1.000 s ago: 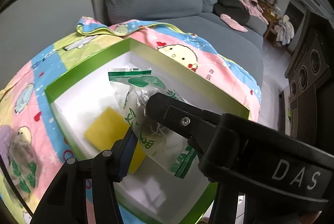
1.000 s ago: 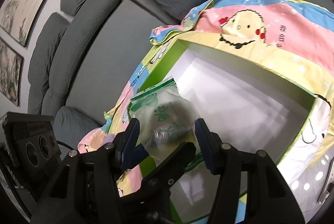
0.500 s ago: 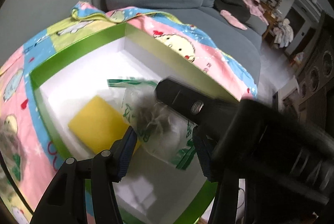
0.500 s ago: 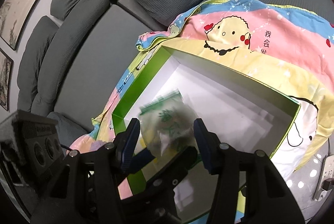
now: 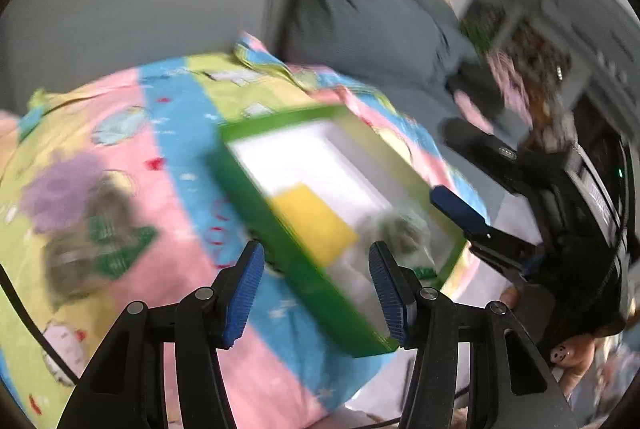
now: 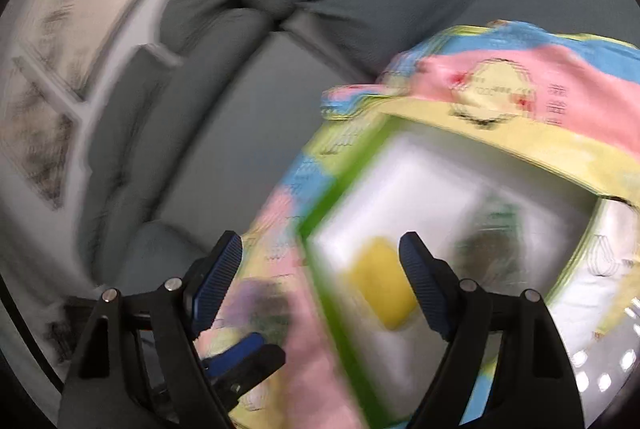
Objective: Organize objects
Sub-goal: 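Move the right gripper back to the pile of bags on the bed, then close the right gripper on another clear green-printed plastic bag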
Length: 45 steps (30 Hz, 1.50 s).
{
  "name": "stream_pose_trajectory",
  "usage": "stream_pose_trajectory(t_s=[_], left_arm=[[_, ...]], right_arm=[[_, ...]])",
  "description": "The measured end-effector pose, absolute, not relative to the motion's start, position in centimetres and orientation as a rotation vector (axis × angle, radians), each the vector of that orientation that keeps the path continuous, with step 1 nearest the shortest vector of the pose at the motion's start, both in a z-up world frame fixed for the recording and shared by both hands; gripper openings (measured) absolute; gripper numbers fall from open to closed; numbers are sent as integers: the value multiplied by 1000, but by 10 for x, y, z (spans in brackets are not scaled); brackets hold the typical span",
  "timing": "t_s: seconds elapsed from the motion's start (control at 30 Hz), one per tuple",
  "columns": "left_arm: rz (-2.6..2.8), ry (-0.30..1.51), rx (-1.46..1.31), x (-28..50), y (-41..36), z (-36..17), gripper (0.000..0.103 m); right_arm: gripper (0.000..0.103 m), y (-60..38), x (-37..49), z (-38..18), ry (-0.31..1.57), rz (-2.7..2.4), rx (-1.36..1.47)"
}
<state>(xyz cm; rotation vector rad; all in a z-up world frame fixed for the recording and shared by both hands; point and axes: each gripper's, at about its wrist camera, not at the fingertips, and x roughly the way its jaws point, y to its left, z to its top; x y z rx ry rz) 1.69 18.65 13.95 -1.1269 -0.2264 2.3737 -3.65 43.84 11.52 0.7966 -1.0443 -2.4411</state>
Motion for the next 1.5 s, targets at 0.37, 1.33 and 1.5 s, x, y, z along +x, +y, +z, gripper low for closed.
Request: stream_pose_trajectory(t_s=[0.37, 1.33, 1.5], left_arm=[[2568, -625, -1213, 13, 48, 93, 73], [2509, -1068, -1393, 0, -45, 37, 73], [2485, -1050, -1442, -5, -42, 30, 73]], right_arm=[[84, 325, -36, 130, -757, -2298, 897], [83, 138, -100, 70, -227, -2146, 1373], [83, 133, -101, 63, -188, -2140, 1389]])
